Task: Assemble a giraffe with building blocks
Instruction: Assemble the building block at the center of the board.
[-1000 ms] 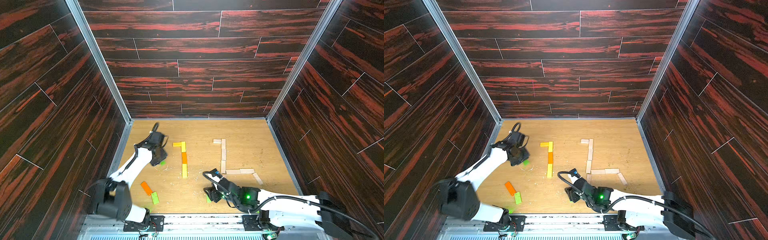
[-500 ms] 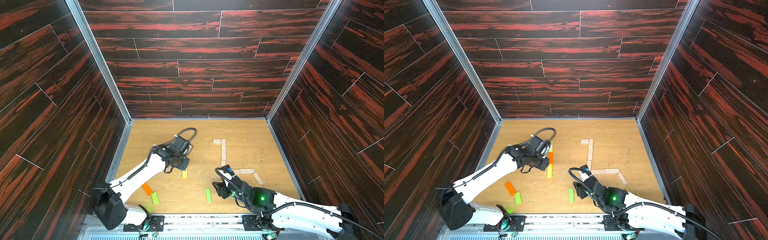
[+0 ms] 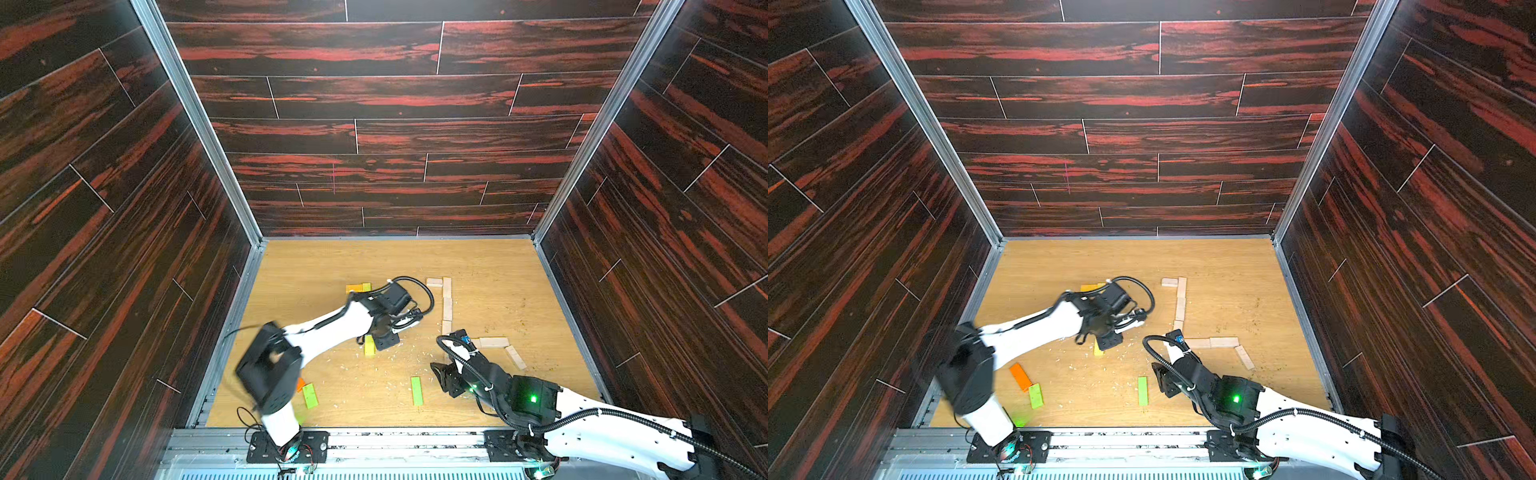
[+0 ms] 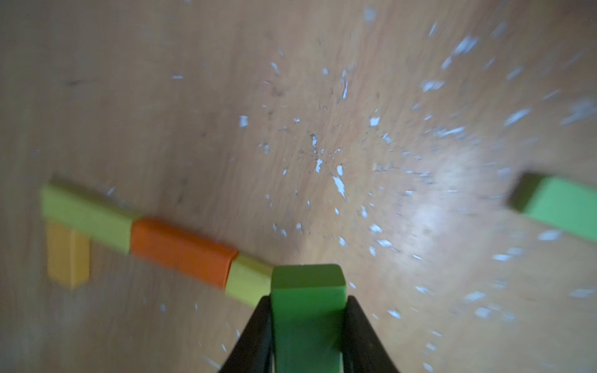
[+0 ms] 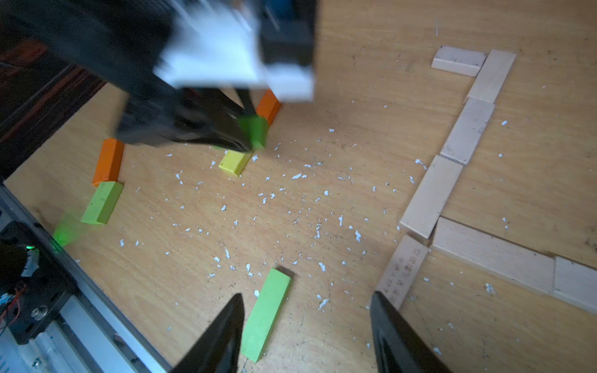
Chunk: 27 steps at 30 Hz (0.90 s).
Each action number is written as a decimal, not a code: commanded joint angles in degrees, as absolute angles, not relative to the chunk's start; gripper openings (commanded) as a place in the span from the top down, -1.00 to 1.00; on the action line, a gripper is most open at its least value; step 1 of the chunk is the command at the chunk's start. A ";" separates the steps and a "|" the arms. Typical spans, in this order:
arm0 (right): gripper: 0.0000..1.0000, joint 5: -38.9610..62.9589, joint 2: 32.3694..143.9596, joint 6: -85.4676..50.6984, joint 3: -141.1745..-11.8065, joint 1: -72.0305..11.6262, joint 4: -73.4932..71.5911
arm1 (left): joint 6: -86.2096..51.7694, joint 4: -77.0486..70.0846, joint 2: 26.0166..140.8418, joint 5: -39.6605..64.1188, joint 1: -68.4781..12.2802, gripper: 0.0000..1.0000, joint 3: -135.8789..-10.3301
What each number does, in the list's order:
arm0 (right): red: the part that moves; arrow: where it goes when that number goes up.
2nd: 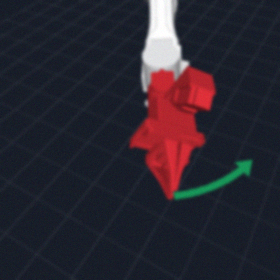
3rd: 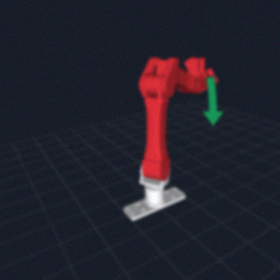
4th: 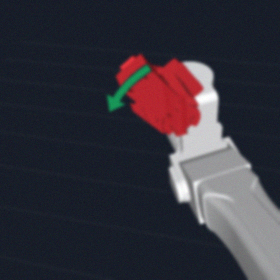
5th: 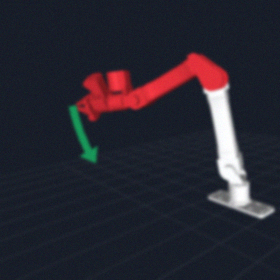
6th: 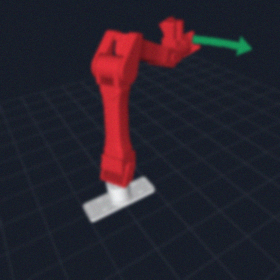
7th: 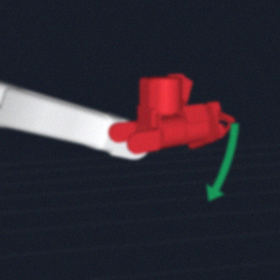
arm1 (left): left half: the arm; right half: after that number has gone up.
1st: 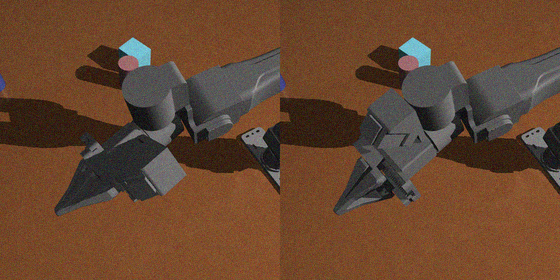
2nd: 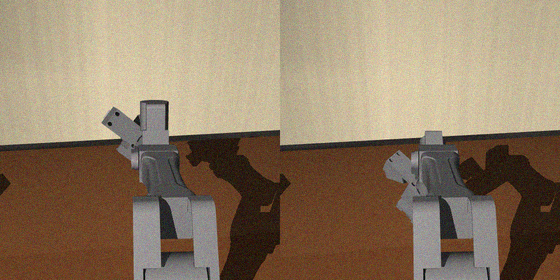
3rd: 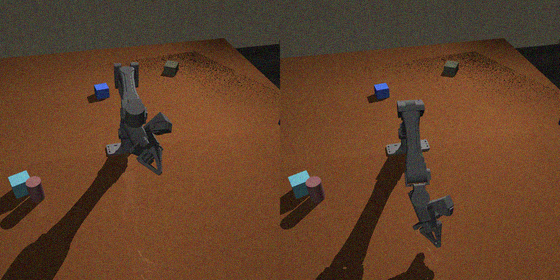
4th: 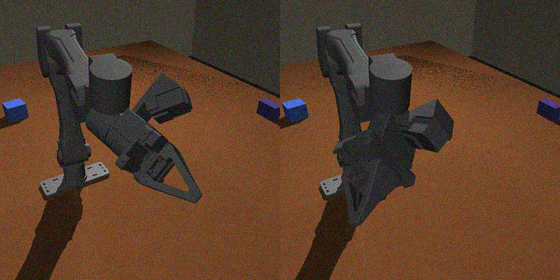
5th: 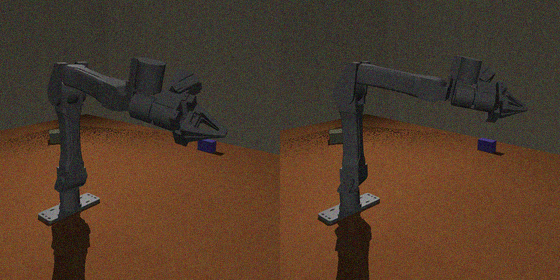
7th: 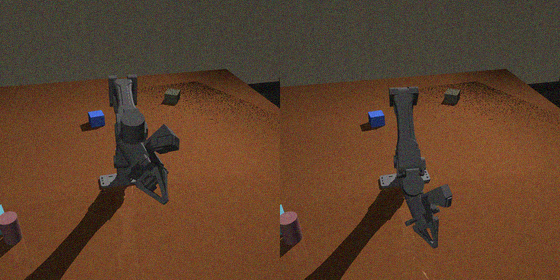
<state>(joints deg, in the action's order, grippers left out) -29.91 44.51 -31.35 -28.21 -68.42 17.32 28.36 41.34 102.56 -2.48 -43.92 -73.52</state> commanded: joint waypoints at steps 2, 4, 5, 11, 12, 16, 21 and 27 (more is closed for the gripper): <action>-0.26 -30.60 43.69 -30.88 -27.52 -67.81 18.02 | 37.07 42.84 105.81 -3.50 -44.72 0.50 -75.41; -0.26 -30.33 43.84 -30.58 -27.75 -67.65 18.15 | 37.81 42.10 106.69 -3.74 -44.71 0.50 -75.80; -0.25 -30.32 43.89 -30.52 -27.93 -67.54 18.35 | 38.09 42.12 107.23 -3.78 -44.76 0.49 -76.13; -0.25 -30.32 43.68 -29.96 -28.03 -67.29 18.46 | 38.83 41.86 110.23 -2.01 -44.83 0.47 -76.54; -0.26 -30.24 43.75 -29.98 -28.04 -67.15 18.46 | 38.84 41.65 110.51 -1.64 -44.95 0.46 -76.42; -0.25 -29.89 44.05 -29.90 -28.12 -66.95 18.37 | 39.23 41.32 111.08 -0.33 -45.01 0.42 -75.99; -0.26 -29.71 44.70 -29.82 -28.22 -66.80 18.02 | 38.95 43.02 111.84 0.22 -45.21 0.16 -76.34; -0.26 -29.44 45.87 -29.79 -28.30 -66.72 17.40 | 38.02 44.22 111.61 0.10 -45.44 -0.16 -75.89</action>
